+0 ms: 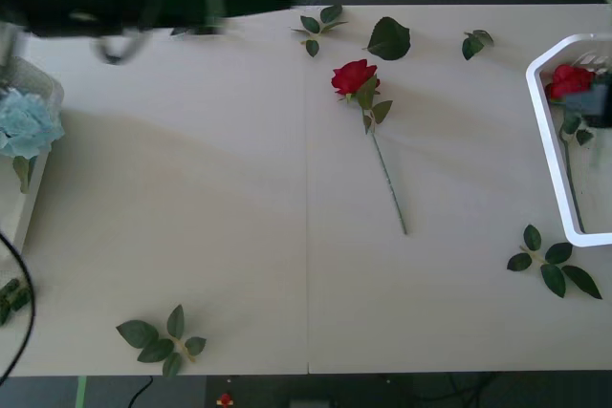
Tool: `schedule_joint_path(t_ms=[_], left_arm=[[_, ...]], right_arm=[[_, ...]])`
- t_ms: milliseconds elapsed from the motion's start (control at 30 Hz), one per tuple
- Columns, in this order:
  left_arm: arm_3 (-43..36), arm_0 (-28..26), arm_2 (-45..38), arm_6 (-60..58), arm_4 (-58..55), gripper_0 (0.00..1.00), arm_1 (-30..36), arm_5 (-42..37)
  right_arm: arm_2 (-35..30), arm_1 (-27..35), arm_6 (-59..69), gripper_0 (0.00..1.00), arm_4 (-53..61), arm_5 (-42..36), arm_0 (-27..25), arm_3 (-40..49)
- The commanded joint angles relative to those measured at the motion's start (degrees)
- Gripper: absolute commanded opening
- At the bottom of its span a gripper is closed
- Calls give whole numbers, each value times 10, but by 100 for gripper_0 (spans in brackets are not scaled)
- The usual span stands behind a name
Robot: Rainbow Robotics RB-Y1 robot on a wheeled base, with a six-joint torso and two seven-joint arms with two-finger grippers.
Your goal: Place the red flowers into the right box and the blue flowers into the left box. If a person shows an open palm, hand one flower to the person first, then continue sorting.
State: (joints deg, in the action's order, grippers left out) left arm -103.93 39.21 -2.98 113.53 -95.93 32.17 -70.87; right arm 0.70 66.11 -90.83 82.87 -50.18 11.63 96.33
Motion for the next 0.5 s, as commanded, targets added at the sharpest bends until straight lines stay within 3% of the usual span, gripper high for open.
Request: schedule_joint_path(t_ms=[33, 233, 500], left_arm=[[-8, 13, -71, 25, -15, 100, 76, -87], [50, -3, -33, 107, -98, 100, 209, -124], [113, -77, 95, 356, -254, 100, 346, -25]], right_arm=[[-11, 63, 47, 0, -47, -12, -28, -16], [-11, 87, 67, 0, -111, -51, -28, -64], [13, 86, 87, 0, -217, -50, -28, -83]])
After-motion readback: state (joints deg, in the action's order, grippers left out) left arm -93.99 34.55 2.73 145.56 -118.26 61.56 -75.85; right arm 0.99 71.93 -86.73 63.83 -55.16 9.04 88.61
